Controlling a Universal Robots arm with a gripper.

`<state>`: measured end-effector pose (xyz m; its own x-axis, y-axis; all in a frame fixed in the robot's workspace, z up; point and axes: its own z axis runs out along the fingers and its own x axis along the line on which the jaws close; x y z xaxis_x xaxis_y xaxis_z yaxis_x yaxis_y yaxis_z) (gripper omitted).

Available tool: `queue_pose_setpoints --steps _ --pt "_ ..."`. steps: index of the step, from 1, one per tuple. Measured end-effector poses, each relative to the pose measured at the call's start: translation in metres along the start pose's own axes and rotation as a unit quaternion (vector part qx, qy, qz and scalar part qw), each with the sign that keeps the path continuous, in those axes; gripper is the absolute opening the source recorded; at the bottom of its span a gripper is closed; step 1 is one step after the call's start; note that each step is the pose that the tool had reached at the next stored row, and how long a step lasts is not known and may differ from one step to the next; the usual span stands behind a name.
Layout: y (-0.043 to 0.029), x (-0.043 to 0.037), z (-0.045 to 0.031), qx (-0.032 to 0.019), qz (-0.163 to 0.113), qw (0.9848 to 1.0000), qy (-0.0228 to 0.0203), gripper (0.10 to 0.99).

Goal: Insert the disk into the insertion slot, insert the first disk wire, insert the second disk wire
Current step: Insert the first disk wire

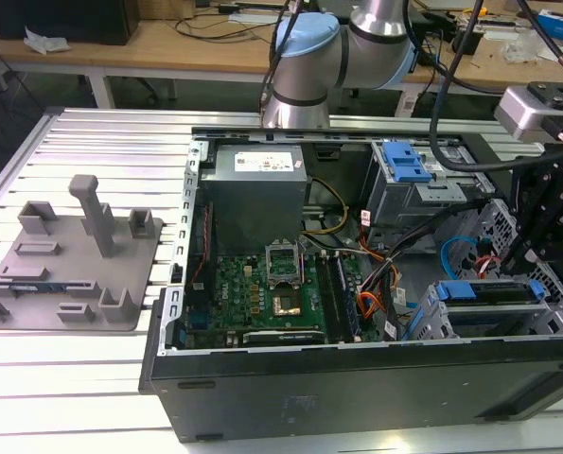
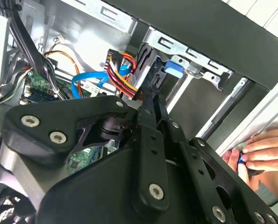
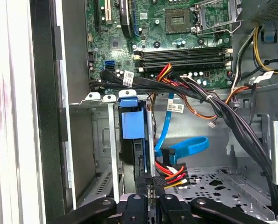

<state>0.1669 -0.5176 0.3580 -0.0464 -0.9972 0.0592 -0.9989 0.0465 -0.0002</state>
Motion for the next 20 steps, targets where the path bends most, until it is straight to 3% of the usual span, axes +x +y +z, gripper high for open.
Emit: queue_pose_setpoints --steps 9,14,20 --pt "0.0000 0.0001 0.0001 0.0000 0.000 1.0000 -0.0001 0.165" --pt "0.0000 0.0000 0.0011 -0.0003 0.000 1.0000 -0.0053 0.165" --pt "0.0000 0.0001 0.0012 -0.0003 0.000 1.0000 -0.0060 0.165"
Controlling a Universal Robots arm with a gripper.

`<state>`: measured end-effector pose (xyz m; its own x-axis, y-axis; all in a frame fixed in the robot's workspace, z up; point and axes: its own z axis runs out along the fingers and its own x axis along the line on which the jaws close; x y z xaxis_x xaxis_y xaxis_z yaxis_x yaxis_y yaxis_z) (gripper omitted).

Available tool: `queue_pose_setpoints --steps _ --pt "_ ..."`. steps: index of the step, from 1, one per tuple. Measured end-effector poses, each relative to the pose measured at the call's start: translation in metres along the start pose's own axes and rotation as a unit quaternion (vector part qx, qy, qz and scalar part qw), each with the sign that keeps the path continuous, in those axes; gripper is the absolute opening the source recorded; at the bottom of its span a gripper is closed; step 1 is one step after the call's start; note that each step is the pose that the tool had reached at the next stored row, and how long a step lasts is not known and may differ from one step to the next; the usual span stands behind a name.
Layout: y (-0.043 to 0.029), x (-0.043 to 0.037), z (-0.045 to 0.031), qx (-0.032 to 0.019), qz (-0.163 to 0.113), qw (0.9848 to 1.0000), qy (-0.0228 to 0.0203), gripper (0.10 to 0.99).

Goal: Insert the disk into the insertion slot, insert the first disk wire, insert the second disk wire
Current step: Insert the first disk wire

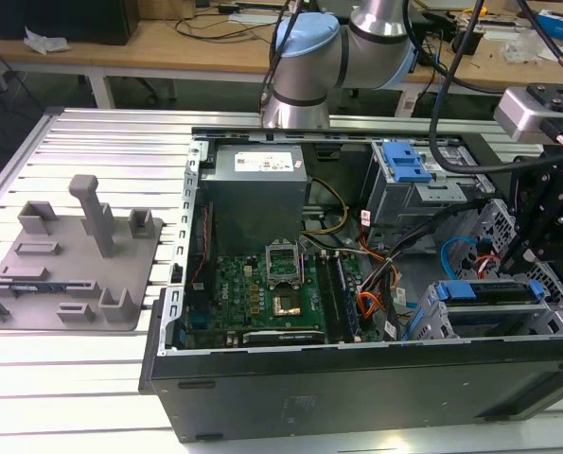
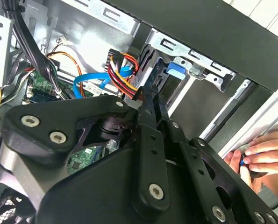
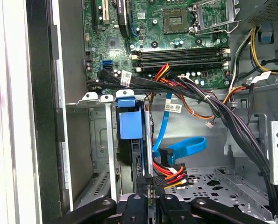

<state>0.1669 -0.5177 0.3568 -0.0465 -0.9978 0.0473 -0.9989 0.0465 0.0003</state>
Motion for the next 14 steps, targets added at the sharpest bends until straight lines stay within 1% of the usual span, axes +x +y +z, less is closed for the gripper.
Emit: queue_pose_setpoints --steps 3,7,14 --pt "-0.0019 0.0000 0.0006 0.0001 -0.001 1.0000 0.0000 0.165" --pt "-0.0020 0.0006 0.0015 0.0001 -0.002 1.0000 0.0001 0.165" --pt "-0.0021 0.0025 0.0042 0.0000 -0.002 1.0000 -0.0020 0.165"
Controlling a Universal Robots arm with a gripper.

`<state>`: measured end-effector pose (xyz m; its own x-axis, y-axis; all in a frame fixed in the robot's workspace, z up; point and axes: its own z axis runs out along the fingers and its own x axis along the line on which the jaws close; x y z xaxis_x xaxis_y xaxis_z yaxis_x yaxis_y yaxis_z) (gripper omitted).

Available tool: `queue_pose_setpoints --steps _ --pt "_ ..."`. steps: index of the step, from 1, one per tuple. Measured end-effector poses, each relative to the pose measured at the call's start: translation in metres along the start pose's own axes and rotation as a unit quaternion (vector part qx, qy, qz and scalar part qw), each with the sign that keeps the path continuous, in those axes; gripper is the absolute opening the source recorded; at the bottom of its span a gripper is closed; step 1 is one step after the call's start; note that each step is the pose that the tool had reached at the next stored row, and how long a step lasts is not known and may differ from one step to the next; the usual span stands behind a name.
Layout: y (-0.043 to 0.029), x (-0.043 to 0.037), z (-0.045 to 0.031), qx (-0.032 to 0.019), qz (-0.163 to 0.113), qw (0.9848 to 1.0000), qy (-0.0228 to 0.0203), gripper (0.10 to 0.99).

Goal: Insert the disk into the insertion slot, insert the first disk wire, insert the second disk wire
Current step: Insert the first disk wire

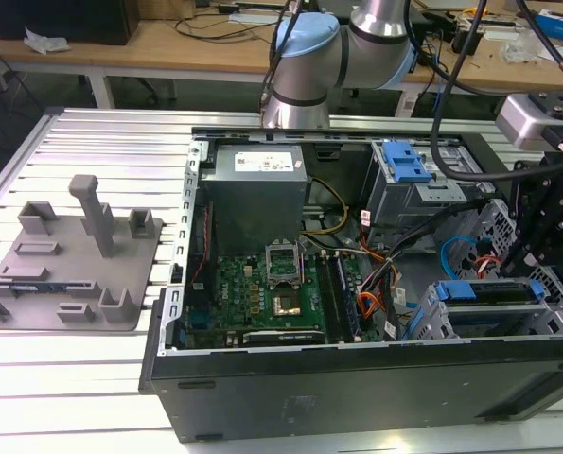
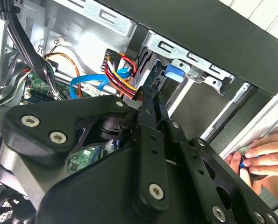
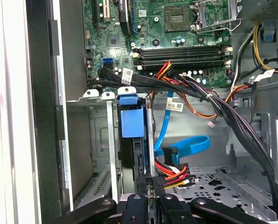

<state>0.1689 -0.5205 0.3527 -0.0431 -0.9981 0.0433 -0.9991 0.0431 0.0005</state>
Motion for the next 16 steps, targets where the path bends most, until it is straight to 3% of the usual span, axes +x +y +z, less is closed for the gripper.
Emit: queue_pose_setpoints --steps 8,10,11,16 --pt "-0.0015 0.0001 0.0002 -0.0001 0.000 1.0000 -0.0004 0.165" --pt "-0.0015 0.0004 0.0006 -0.0001 0.000 1.0000 -0.0017 0.165" --pt "-0.0017 0.0011 0.0008 -0.0002 0.000 1.0000 -0.0052 0.165" --pt "-0.0017 0.0018 0.0009 -0.0003 0.000 1.0000 -0.0056 0.165"
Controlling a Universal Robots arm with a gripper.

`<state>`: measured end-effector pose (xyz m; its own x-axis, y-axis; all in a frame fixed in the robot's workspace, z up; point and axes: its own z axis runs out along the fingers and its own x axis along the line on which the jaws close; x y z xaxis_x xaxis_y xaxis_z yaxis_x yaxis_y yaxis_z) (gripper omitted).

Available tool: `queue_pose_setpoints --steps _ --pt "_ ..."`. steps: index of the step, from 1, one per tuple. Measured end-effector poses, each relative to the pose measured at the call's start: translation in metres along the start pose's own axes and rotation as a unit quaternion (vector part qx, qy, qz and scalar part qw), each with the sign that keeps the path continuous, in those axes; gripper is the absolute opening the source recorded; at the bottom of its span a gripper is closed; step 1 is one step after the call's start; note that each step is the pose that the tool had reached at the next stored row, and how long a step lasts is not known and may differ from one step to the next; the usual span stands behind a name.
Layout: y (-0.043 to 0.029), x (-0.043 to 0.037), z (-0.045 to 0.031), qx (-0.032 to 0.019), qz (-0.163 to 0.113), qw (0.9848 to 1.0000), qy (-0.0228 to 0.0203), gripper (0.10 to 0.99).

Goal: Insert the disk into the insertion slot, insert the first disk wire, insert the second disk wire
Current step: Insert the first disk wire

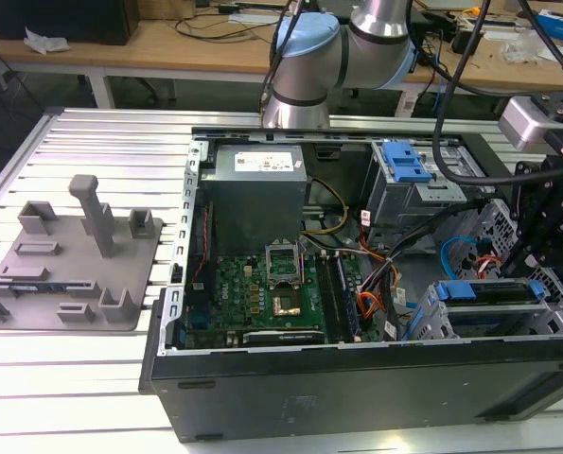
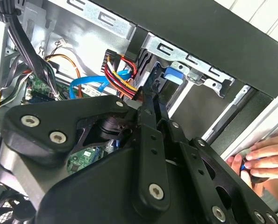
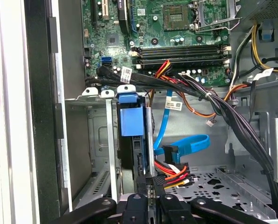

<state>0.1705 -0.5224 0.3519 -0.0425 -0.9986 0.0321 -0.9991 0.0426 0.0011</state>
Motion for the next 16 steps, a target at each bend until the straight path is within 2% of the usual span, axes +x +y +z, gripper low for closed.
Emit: queue_pose_setpoints --steps 16 --pt "-0.0001 0.0028 0.0026 -0.0007 -0.003 1.0000 -0.0001 0.165"
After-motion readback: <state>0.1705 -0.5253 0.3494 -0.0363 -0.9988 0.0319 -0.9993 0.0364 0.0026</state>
